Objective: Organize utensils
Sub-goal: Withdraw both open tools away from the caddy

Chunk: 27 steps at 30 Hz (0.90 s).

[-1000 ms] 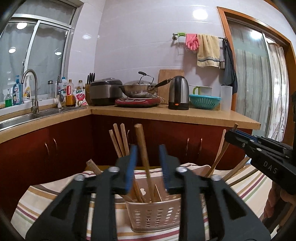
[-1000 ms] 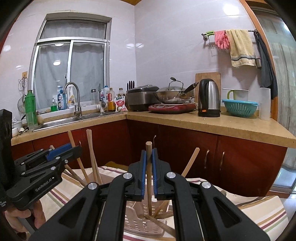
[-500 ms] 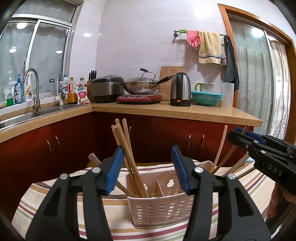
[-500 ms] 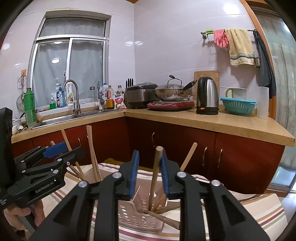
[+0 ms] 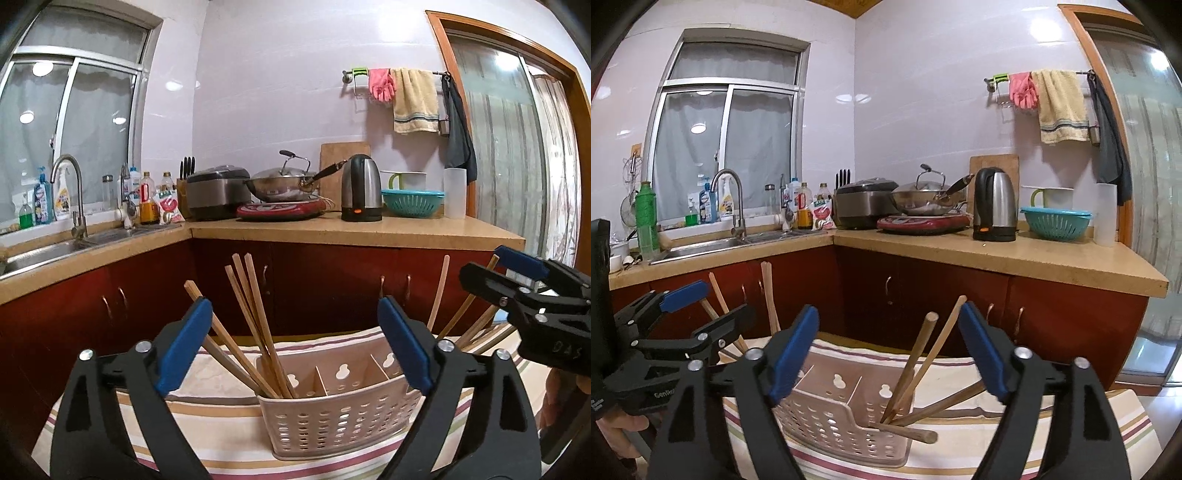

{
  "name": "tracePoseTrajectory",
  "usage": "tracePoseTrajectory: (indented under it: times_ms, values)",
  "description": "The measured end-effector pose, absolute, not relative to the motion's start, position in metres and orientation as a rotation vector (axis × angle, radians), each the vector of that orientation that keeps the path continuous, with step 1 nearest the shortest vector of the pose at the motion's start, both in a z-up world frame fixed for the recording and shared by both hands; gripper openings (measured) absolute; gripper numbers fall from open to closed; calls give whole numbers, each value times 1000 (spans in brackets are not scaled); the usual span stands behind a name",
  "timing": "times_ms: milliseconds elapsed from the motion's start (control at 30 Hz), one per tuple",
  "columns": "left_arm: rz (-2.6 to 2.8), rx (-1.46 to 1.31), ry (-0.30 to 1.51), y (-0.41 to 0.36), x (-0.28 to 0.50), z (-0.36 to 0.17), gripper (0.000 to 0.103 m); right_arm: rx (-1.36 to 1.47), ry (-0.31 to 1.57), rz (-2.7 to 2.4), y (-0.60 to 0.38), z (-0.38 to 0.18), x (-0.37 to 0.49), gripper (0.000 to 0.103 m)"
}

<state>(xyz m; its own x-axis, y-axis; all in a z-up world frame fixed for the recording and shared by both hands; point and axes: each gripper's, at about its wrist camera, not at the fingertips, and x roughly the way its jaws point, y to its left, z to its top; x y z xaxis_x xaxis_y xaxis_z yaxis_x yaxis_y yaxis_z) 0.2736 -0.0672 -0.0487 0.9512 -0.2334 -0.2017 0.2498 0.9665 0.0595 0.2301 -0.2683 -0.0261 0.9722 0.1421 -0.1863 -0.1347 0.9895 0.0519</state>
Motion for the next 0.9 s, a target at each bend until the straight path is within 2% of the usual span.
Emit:
tracePoseTrajectory:
  times_ms: [67, 233, 900]
  values:
    - [-221, 106, 178, -70, 269, -47, 92, 40, 183, 127, -270, -23, 226, 84]
    - [-166, 116, 147, -69, 256, -39, 99, 47, 170, 81, -276, -18, 215, 85]
    - [-103, 70, 213, -40, 182, -29, 99, 125, 244, 14, -291, -27, 145, 85]
